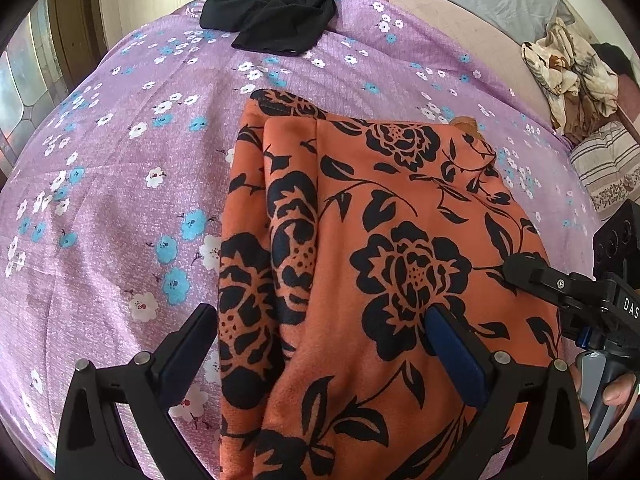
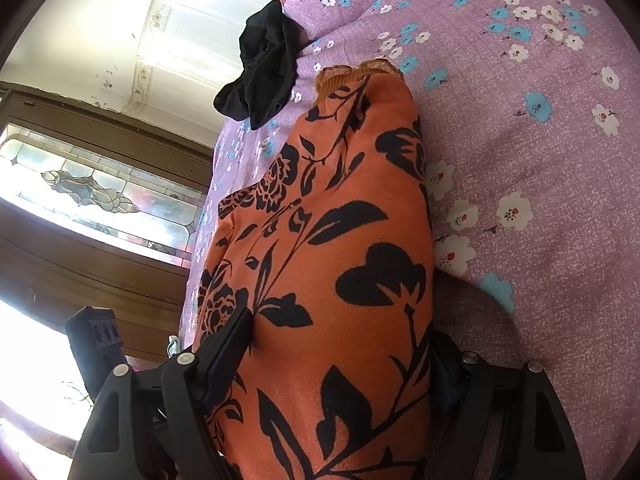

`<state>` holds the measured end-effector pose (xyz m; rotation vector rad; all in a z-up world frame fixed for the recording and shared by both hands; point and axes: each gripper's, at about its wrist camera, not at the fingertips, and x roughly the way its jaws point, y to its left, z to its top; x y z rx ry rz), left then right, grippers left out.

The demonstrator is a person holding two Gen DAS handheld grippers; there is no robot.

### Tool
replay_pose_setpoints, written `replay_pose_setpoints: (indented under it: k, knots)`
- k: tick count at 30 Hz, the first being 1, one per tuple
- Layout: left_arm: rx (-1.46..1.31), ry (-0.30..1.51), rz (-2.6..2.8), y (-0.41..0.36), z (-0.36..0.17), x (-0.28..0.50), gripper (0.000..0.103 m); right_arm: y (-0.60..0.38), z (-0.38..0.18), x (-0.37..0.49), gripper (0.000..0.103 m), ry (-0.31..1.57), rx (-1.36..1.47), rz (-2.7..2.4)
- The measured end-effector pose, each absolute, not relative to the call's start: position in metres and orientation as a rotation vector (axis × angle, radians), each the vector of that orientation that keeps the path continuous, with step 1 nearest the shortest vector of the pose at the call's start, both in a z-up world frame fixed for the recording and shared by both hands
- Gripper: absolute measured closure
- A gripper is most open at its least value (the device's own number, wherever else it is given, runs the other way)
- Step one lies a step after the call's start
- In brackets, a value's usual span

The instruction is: Fold small clothes

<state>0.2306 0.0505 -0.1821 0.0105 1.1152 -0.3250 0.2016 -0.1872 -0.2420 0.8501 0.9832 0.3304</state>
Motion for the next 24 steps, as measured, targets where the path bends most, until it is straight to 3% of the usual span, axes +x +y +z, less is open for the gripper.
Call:
replay_pose_setpoints:
  k: [24]
  knots:
    - [-0.014, 1.137, -0.328, 0.0528, -0.1866, 0.2335, 0.000, -0.1858, -0.2416, 0.2006, 0.024, 0.982, 0.847, 0.327]
